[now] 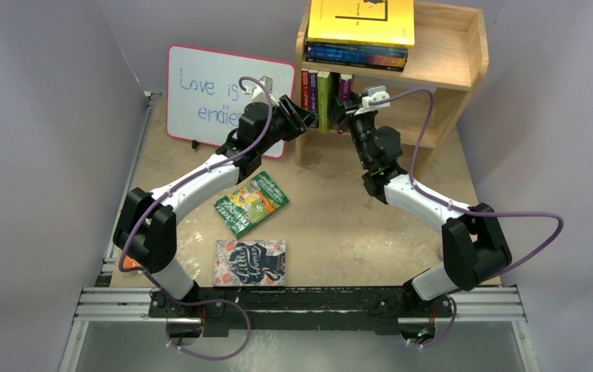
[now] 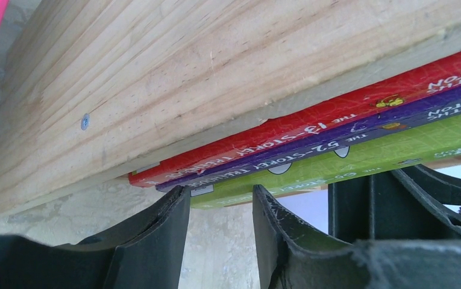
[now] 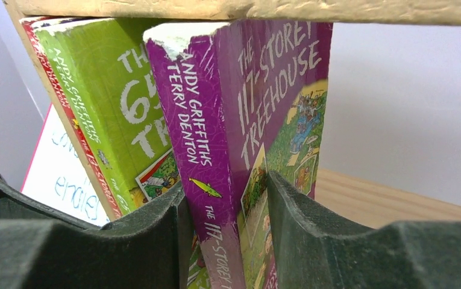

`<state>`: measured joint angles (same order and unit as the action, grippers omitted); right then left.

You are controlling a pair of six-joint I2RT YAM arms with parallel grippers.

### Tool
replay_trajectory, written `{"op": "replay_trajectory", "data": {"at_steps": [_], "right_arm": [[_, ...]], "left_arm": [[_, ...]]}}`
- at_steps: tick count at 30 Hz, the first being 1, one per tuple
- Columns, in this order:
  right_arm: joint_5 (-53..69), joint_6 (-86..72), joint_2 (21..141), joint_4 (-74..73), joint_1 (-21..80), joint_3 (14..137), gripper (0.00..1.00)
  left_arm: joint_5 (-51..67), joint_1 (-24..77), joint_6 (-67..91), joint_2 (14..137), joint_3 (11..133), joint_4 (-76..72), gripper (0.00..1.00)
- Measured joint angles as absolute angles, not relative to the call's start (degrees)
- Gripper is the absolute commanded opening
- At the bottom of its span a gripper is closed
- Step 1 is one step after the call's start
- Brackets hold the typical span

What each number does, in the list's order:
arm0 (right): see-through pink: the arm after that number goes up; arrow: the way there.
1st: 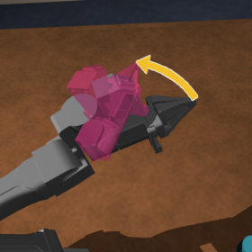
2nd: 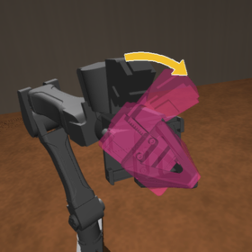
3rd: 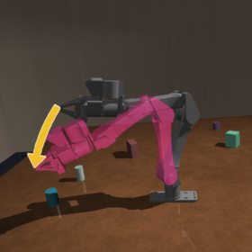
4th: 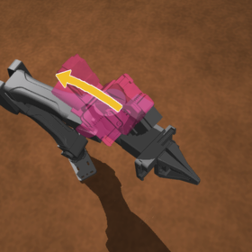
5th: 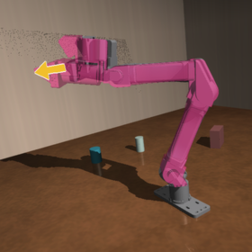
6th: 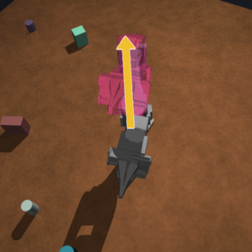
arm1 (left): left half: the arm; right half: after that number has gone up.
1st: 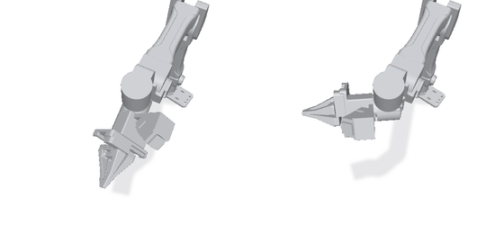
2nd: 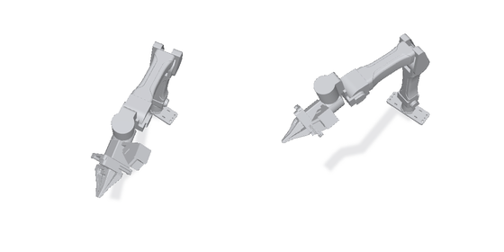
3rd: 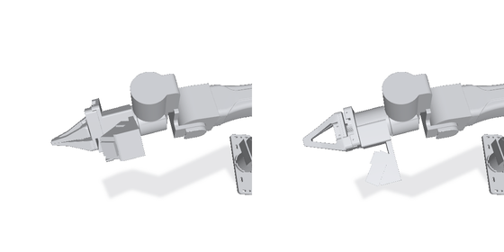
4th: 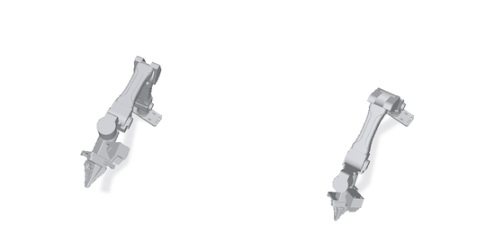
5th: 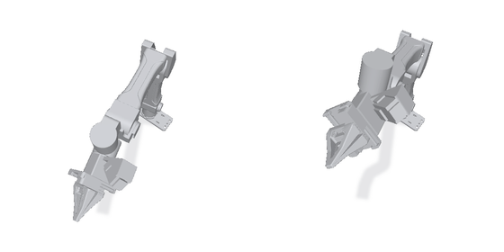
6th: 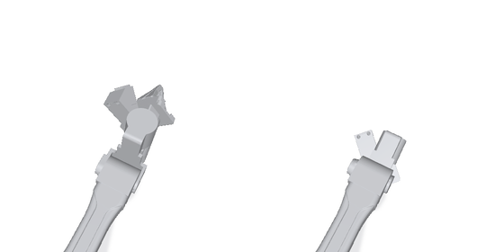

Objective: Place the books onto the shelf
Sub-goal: Place the book on the shelf.

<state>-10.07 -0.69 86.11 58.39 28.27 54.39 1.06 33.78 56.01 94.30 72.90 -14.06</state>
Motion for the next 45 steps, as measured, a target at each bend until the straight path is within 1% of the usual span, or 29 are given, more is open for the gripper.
{"op": "replay_trajectory", "data": {"at_steps": [3,7,12,17,20,24,26,29,34,35,40,43,45], "right_arm": [[-9.7,-1.6,84.9,56.3,28.3,54.4,0.49],[-9.3,-2.2,83.1,53.7,28.4,54.2,0.47],[-8.7,-2.2,82.0,51.9,28.6,54.2,0.53],[-8.0,-2.6,80.1,48.8,28.9,54.2,0.55],[-8.1,-2.9,77.9,46.9,29.2,53.9,0.57],[-8.2,-3.2,73.3,45.6,29.6,51.9,0.58],[-8.6,-3.6,71.2,45.1,29.7,50.8,0.55],[-11.0,-4.5,68.9,43.5,29.7,50.0,0.46],[-16.0,-6.2,67.9,40.3,29.7,49.9,0.3],[-16.7,-6.5,67.7,39.7,29.7,49.8,0.29],[-20.7,-7.6,66.2,37.1,29.7,48.8,0.29],[-23.0,-7.8,66.4,36.1,29.6,48.9,0.37],[-24.7,-8.1,67.4,34.8,29.4,49.6,0.39]], "left_arm": [[1.1,33.8,56.0,94.3,72.9,-14.0,0.44],[1.0,33.8,56.0,94.3,72.9,-14.0,0.44],[1.1,33.8,56.0,94.3,72.9,-14.0,0.45],[1.1,33.8,56.0,94.3,72.9,-14.0,0.46],[1.1,33.8,56.0,94.3,72.9,-14.0,0.51],[1.3,33.8,56.0,94.3,72.6,-15.5,0.51],[1.5,33.8,56.0,94.3,72.4,-16.4,0.49],[1.8,33.8,56.0,94.3,72.4,-17.1,0.46],[2.2,33.8,56.0,94.3,72.4,-17.3,0.44],[2.3,33.8,56.0,94.3,72.4,-17.3,0.44],[2.4,33.8,56.1,94.3,72.4,-17.3,0.44],[2.6,33.8,56.1,94.3,72.4,-17.3,0.41],[2.8,33.8,56.4,94.3,72.4,-17.3,0.38]]}}
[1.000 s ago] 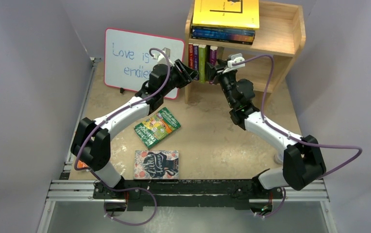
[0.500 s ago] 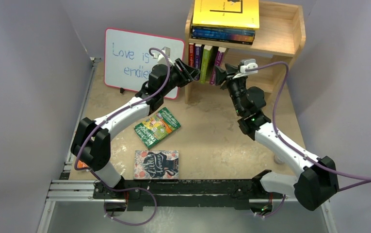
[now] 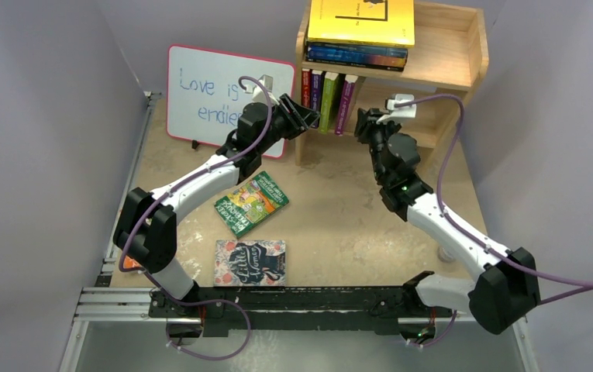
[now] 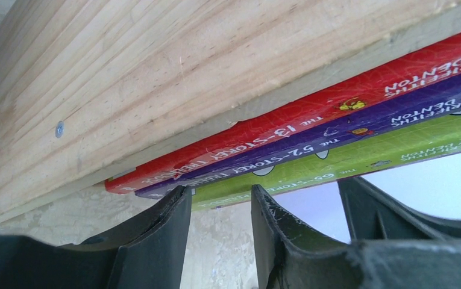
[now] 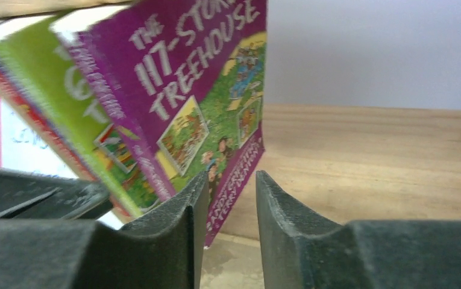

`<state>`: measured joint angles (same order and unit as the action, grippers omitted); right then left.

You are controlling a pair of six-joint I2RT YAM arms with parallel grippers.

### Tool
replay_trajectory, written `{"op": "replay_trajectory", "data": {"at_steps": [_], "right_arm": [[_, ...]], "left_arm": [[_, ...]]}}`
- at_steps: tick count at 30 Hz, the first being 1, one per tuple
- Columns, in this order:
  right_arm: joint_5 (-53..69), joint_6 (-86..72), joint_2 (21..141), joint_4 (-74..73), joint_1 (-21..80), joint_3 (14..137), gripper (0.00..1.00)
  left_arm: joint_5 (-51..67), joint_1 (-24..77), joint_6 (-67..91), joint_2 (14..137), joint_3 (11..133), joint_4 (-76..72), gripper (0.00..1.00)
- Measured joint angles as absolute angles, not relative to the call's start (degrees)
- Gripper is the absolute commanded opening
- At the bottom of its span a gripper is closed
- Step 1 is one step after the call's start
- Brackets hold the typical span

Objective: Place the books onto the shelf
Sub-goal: Place the book on the shelf, then adjust the book on the shelf.

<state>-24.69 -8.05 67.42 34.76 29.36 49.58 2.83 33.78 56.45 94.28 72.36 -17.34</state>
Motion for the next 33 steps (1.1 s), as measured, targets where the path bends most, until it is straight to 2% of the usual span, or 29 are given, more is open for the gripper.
{"op": "replay_trajectory", "data": {"at_steps": [7,13,24,33], "right_arm": [[-29.1,-7.6,76.6,32.5,26.9,58.1,0.46],[-24.0,-4.8,81.2,34.7,24.3,59.8,0.54],[-7.9,-3.9,81.8,37.5,23.2,59.8,0.55],[-7.9,-4.1,81.3,37.6,23.1,59.2,0.54]], "left_arm": [[4.2,33.8,57.8,94.3,72.4,-18.6,0.31],[4.5,33.8,58.1,94.3,72.4,-19.3,0.29],[5.6,33.8,59.2,96.3,72.6,-20.4,0.28],[5.0,33.8,58.9,96.1,72.6,-19.7,0.32]]}}
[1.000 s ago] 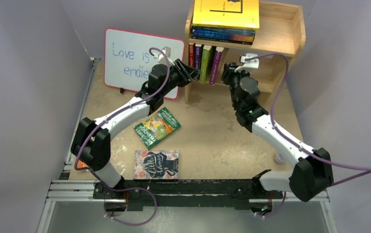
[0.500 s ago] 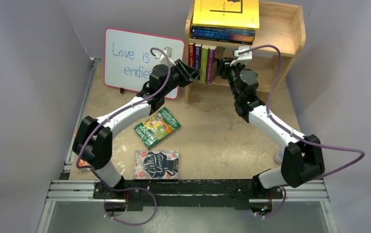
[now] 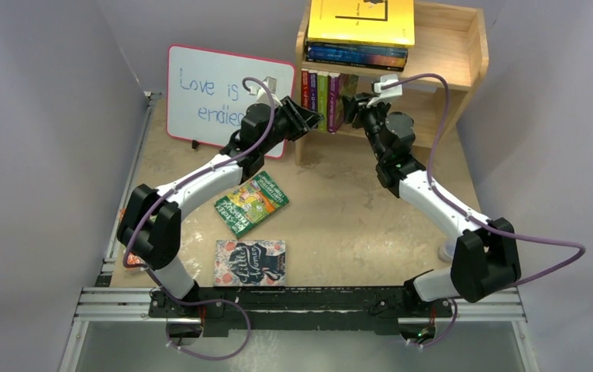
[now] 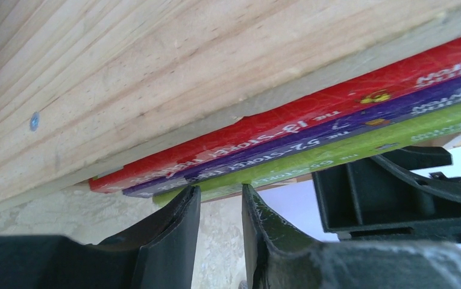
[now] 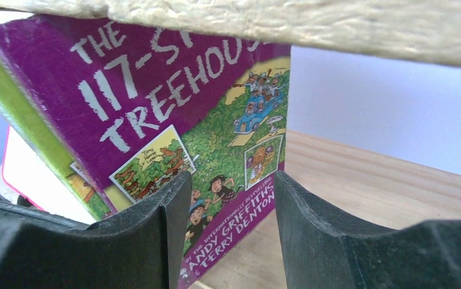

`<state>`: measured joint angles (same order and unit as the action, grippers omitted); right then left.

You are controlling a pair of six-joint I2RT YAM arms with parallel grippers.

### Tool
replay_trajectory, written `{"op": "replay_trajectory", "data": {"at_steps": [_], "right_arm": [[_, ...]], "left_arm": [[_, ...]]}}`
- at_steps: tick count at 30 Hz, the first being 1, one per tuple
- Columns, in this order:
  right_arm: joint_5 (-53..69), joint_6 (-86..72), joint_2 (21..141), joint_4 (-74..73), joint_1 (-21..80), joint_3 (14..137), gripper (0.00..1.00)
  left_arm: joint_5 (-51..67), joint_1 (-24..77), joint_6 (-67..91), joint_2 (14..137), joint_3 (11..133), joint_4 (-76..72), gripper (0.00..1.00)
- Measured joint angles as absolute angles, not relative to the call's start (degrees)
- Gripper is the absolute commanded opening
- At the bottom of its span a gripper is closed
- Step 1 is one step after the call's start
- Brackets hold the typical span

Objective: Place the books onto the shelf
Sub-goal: Adjust the book on the shelf.

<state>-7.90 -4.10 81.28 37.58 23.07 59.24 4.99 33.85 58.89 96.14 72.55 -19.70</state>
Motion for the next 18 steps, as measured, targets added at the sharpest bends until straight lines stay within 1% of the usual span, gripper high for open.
{"op": "replay_trajectory", "data": {"at_steps": [5,10,18], "right_arm": [[-9.8,-5.0,78.0,35.6,23.4,57.6,0.52],[-12.9,-6.0,73.8,32.5,23.5,57.2,0.52],[-15.8,-7.1,72.8,27.4,23.5,57.2,0.52]], "left_arm": [[4.4,33.9,58.0,95.8,72.4,-17.0,0.36],[4.1,33.9,57.2,93.4,71.3,-13.4,0.37],[2.1,33.8,54.8,88.7,70.7,-6.8,0.4]]}}
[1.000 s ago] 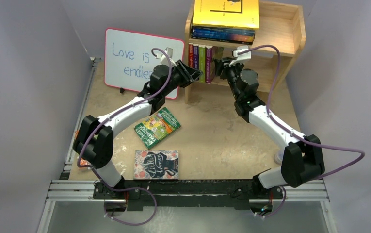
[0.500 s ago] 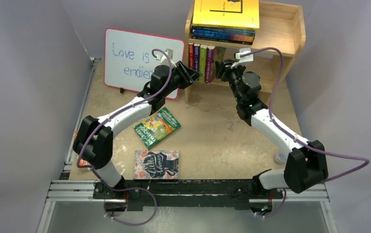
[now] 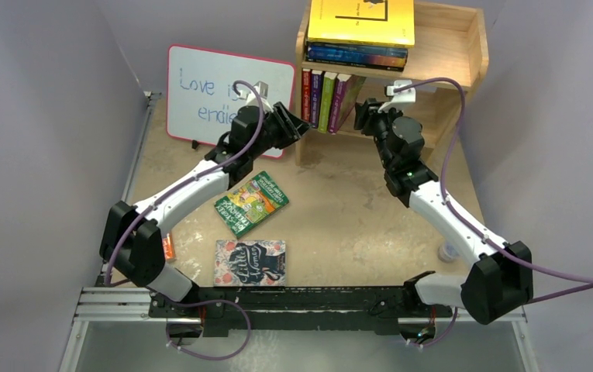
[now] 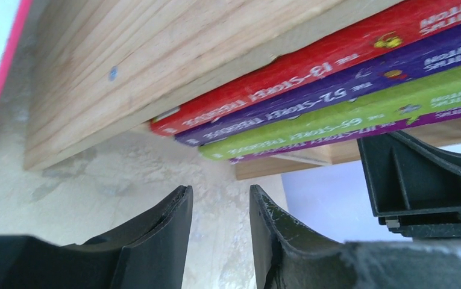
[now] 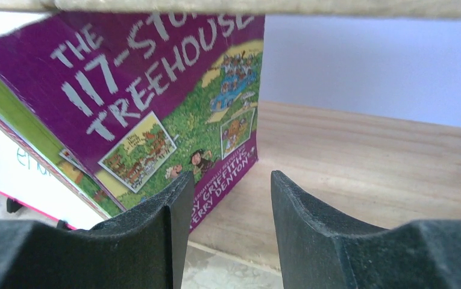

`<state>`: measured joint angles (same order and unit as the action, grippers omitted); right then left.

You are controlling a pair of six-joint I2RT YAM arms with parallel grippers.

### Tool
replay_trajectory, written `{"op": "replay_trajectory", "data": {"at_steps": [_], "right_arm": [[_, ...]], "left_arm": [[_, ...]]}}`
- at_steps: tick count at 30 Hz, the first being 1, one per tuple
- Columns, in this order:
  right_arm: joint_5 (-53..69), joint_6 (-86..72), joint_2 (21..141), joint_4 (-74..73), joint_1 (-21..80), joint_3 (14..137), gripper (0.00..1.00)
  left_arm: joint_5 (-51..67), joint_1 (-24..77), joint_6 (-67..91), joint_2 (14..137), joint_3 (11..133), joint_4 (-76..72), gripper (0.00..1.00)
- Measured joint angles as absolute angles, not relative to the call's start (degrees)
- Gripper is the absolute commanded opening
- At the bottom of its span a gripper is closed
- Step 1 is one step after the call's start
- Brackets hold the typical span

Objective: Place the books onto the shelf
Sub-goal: Adjust the book on the shelf, then pick up the book from the center of the board.

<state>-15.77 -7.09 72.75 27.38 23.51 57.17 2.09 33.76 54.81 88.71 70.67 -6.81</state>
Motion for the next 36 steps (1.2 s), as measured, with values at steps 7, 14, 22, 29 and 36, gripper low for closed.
{"op": "replay_trajectory", "data": {"at_steps": [7,14,22,29,36], "right_arm": [[-15.7,-8.6,71.0,19.3,23.5,57.2,0.62],[-9.1,-13.2,63.5,10.6,23.5,57.1,0.64],[-2.6,-20.9,66.8,4.1,31.9,52.5,0.67],[-3.9,-26.9,82.9,2.6,46.5,55.3,0.72],[-5.9,-28.5,97.1,1.8,49.6,63.9,0.75]], "left_arm": [[-3.1,31.0,52.7,82.8,65.8,5.5,0.58],[-16.8,25.6,51.2,73.3,55.5,23.3,0.74],[-23.2,19.0,51.3,69.2,46.9,33.9,0.76],[-17.9,12.6,51.5,72.2,42.3,30.9,0.75],[-9.3,10.7,52.6,73.7,35.4,21.7,0.61]]}}
